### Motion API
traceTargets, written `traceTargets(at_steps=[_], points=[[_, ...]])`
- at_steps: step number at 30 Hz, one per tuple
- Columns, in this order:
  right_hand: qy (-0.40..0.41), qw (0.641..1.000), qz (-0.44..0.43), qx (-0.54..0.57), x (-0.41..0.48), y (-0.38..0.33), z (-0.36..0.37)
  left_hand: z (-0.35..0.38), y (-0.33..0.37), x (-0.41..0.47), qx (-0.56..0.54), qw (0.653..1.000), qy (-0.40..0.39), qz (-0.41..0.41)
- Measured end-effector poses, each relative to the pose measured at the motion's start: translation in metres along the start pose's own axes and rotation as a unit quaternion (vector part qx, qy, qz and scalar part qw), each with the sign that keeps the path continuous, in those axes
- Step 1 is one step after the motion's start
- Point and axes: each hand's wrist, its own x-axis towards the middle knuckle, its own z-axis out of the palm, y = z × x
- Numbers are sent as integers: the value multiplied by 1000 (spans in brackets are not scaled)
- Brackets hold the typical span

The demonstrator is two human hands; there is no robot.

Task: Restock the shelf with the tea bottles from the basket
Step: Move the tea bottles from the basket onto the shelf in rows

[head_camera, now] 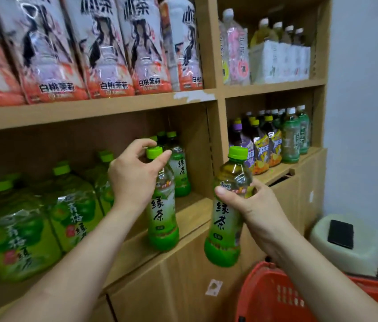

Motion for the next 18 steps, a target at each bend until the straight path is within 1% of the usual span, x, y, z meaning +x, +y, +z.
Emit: traceTargets(at_steps=[3,5,7,10,13,15,16,18], points=[[0,1000,-9,-2,19,2,11,7,-14,6,1,1000,7,-26],[-7,1000,-22,-11,31,3,18,10,-18,9,4,999,-5,-47],[-13,999,-41,-20,41,2,28,10,-21,6,6,997,-47,-61],[-15,998,-57,-24,56,7,39,5,-31,-11,19,985,-144,-90],[-22,995,-65,-75,72,19,44,0,-47,-36,16,959,-230,-164],[-45,993,-49,-98,79,32,45,0,-61,-57,14,939,-284,-193],[-59,993,-39,-96,80,39,46,2,-68,-65,7,934,-294,-203],[-77,992,-22,-95,83,50,47,6,-81,-74,1,935,-284,-213]])
